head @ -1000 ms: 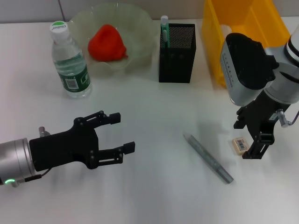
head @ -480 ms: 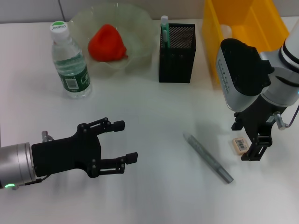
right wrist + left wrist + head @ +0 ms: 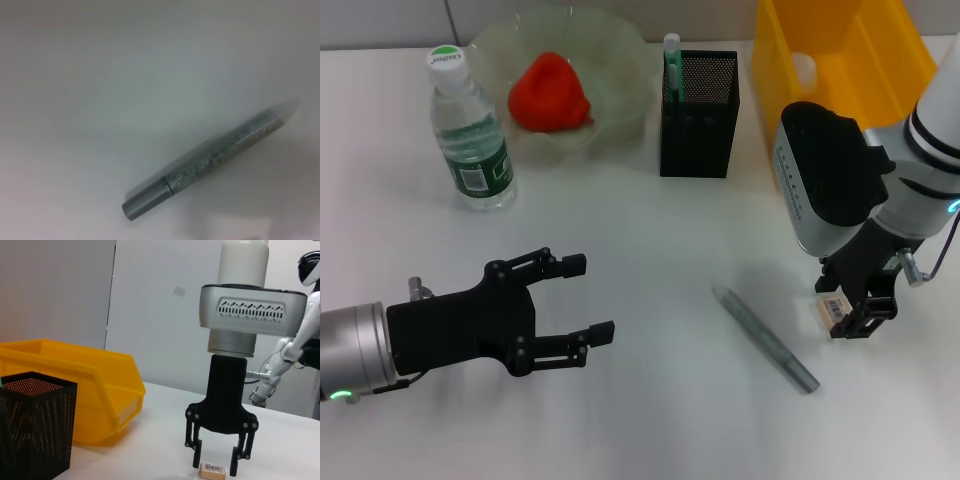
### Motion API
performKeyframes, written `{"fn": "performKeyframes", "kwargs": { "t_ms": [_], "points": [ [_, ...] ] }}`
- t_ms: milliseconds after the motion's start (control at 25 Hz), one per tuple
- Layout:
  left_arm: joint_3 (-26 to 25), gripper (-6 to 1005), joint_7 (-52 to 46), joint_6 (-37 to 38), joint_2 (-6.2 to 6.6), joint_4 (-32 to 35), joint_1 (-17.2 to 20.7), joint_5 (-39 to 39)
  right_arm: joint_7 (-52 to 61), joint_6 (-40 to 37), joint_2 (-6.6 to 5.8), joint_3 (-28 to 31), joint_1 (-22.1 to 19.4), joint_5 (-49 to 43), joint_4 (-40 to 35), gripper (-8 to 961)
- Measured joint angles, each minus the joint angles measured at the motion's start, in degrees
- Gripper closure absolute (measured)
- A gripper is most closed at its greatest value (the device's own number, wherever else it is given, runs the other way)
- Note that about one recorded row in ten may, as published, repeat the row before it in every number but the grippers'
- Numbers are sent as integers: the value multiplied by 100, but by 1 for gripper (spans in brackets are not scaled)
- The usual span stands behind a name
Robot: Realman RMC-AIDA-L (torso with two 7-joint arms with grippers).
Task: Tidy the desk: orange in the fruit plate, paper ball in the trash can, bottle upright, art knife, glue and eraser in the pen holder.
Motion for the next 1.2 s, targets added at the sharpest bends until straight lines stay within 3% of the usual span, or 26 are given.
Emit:
{"fn": "performKeyframes", "kwargs": {
  "t_ms": [360,1200],
  "points": [
    [-17,139,-20,-11,-3,-5,-23,-12,20,207,0,-156,-19,0,42,419],
    [-26,139,-45,0,-9,0,-36,-25,181,210,-2,-221,-17,113,-54,523]
  ]
}}
